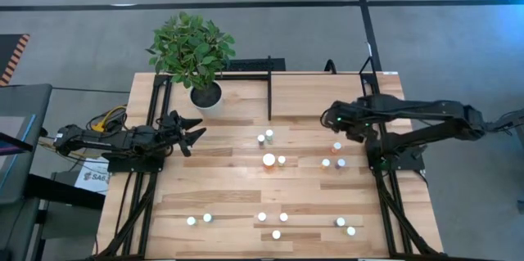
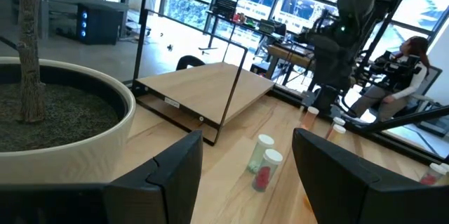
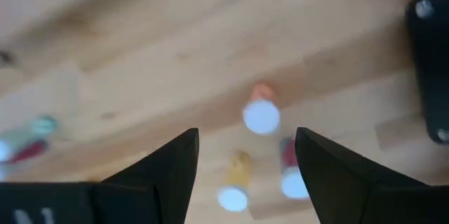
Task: Pick and place medicine bottles onto shelf by color
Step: Put the right orange pill bottle on the shelf
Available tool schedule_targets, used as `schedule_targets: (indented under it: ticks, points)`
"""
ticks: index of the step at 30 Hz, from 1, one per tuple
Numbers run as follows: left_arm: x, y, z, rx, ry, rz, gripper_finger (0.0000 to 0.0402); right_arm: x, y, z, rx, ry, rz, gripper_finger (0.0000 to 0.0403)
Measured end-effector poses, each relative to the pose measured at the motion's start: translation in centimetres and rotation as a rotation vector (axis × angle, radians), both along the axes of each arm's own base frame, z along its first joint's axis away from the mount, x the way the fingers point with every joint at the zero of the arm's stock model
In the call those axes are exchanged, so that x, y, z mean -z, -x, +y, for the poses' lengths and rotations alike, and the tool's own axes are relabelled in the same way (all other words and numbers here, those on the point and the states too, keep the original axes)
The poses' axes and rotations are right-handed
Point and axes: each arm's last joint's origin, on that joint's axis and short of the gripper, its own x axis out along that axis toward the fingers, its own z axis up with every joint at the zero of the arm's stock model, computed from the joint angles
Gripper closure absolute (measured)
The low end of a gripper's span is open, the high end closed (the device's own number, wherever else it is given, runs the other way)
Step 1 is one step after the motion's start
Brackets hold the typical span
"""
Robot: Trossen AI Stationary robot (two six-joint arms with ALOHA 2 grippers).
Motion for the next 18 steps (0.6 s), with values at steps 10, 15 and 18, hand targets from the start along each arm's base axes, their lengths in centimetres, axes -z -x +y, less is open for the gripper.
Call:
schedule_targets:
  ticks: [10, 15, 18]
  points:
    - [0.0, 0.0, 0.0, 0.000, 0.000, 0.000, 0.0194, 1.4, -1.2, 0.2, -0.019, -0.079, 0.071, 0.0143]
    - [0.0, 0.0, 0.0, 0.000, 0.000, 0.000, 0.0194, 3.0, -0.2, 0.7, -0.008, -0.095, 0.059, 0.0143]
    - [0.0, 0.0, 0.0, 0.000, 0.000, 0.000, 0.0194, 3.7, 0.7, 1.0, -0.014, -0.110, 0.003, 0.0143]
